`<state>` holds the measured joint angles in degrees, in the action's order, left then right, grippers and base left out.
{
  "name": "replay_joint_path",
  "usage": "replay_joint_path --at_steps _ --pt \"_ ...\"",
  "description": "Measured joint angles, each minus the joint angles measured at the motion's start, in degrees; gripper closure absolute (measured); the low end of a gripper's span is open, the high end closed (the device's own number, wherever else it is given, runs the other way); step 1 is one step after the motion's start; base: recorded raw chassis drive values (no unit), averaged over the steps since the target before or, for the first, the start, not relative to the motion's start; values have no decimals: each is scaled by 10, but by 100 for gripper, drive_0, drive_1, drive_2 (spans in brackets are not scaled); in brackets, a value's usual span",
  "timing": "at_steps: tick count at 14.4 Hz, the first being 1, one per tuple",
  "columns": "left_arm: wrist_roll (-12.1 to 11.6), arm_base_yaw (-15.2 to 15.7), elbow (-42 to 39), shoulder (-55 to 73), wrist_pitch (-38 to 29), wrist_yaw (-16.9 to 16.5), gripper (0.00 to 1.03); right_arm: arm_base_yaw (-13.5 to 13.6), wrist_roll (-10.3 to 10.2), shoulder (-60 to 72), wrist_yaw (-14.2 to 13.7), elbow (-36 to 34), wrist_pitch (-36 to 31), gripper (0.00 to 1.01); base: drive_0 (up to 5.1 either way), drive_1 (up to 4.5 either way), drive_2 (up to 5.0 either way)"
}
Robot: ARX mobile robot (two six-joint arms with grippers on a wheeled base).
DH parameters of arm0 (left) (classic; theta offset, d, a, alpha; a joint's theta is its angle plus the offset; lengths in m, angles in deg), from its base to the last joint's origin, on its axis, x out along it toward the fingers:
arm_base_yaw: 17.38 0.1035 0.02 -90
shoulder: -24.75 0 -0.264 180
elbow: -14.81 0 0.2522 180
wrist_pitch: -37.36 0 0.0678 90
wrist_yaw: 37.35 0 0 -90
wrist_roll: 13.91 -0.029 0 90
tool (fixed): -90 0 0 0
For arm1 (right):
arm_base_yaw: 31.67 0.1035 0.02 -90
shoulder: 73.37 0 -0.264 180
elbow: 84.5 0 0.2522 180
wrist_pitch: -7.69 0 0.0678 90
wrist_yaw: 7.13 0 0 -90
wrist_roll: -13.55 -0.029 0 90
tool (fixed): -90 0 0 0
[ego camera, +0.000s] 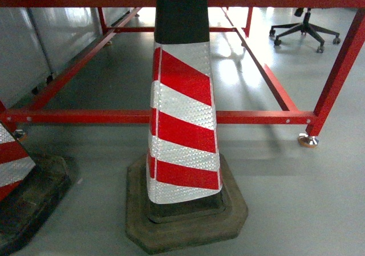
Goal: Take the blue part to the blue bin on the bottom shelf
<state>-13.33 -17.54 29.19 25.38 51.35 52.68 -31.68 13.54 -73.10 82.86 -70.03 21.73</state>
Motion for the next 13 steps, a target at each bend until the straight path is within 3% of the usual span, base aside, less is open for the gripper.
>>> replay_joint_path --at_steps 13 --pt "0 0 0 0 0 0 5 0 0 0 0 0 0 3 0 0 0"
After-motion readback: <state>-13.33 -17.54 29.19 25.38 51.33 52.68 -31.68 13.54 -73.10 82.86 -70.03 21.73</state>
